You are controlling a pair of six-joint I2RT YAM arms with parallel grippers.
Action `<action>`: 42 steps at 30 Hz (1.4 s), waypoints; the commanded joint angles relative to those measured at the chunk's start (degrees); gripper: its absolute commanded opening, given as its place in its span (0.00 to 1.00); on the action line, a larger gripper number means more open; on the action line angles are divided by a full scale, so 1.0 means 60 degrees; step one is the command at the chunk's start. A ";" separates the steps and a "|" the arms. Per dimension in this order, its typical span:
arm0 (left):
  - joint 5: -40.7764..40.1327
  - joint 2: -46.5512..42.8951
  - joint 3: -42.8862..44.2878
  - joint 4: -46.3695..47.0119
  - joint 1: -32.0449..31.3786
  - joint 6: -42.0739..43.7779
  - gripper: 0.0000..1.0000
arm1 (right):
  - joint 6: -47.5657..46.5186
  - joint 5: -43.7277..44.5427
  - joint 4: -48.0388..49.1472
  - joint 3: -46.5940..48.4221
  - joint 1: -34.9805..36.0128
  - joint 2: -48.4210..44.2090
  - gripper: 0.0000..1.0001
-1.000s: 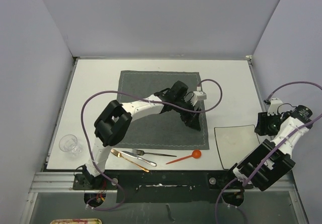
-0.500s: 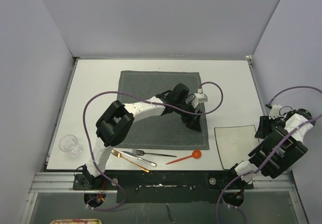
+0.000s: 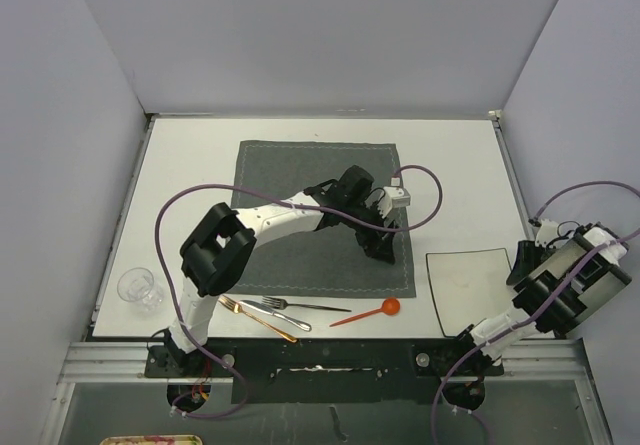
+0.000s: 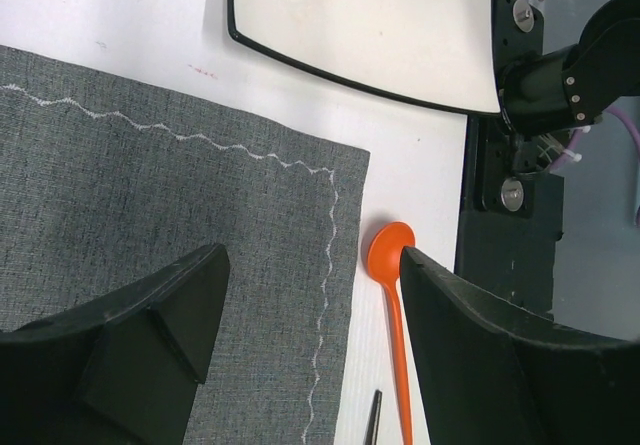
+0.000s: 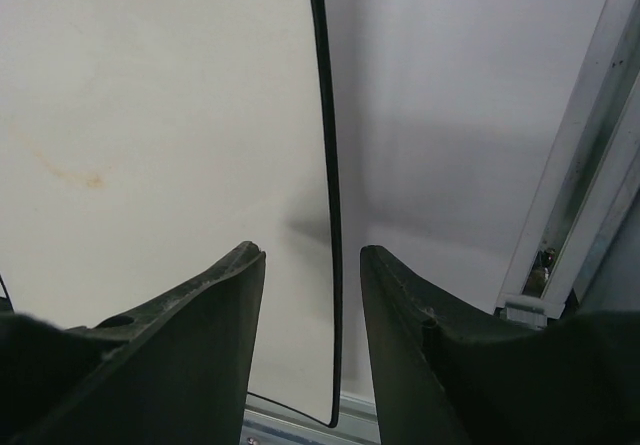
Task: Set the dinner table for one person
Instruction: Pick up the plate at the center of the board.
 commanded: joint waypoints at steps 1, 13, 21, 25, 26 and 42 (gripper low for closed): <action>-0.0081 -0.0893 0.0063 -0.0175 -0.0025 0.0423 0.68 | -0.0251 -0.0261 0.0143 0.0489 -0.0404 0.0576 0.43; -0.0096 -0.0715 0.0362 -0.0427 -0.0035 0.0592 0.68 | -0.0436 -0.0372 0.0007 0.0701 -0.0487 0.1129 0.40; -0.0031 -0.0557 0.0602 -0.0573 -0.0036 0.0691 0.67 | -0.0710 -0.0453 -0.0404 0.0843 -0.0479 0.1455 0.36; -0.0018 -0.0510 0.0660 -0.0571 -0.0022 0.0739 0.67 | -0.0820 -0.0487 -0.0592 0.0942 -0.0479 0.1481 0.34; -0.0006 -0.0506 0.0676 -0.0571 -0.0022 0.0729 0.67 | -0.0874 -0.0496 -0.0658 0.0953 -0.0454 0.1499 0.34; 0.0076 -0.0625 0.0676 -0.0644 -0.0025 0.0960 0.67 | -0.1083 -0.0588 -0.1476 0.1081 -0.0022 0.1449 0.26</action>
